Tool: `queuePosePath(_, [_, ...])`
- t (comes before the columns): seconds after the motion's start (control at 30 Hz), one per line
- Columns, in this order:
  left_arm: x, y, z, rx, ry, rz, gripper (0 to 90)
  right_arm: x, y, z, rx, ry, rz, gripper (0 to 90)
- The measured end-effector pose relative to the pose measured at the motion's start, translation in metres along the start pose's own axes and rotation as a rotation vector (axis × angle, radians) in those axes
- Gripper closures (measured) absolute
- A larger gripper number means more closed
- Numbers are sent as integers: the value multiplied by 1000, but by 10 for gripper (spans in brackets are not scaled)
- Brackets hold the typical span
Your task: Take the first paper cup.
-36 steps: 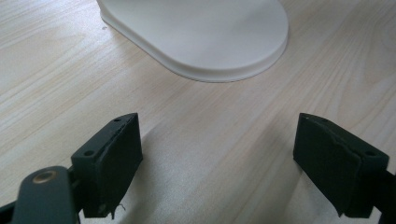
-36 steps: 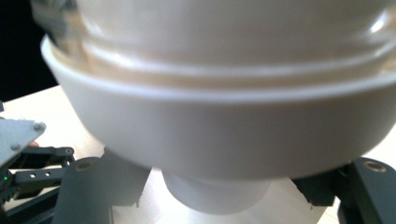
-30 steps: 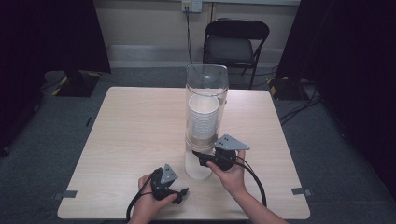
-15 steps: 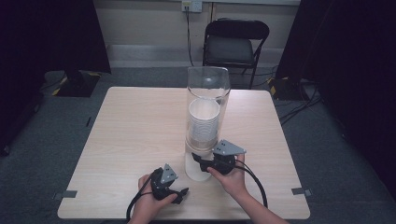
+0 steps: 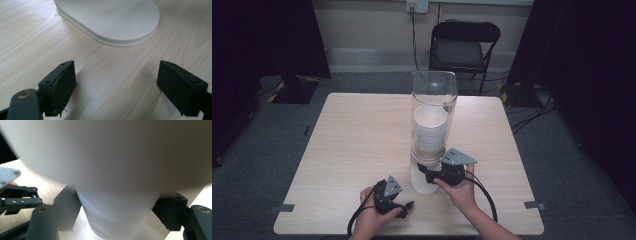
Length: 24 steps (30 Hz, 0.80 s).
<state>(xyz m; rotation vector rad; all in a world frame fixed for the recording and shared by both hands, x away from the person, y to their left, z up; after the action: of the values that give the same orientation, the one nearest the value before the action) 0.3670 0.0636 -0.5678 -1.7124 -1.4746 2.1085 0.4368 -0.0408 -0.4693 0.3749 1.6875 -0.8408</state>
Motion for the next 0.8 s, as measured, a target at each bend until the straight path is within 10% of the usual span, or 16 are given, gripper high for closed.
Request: queuePosePath(0.8, [0,0,1,-1,-7,1,151,5,0,0,-29,-24,23,340])
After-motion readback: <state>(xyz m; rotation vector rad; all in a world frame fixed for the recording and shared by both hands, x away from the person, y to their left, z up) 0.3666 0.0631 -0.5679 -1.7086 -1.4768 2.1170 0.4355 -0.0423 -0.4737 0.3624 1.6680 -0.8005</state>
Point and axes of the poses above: each handheld gripper's, and its own axes: y roughly forward along the jaws, x roughly out of its underside, z roughly to its right, the point moved 10 cm from there along y, roughly forward along the jaws, and after that the axes turned 5 degrees about y, right-handed, at the moved point
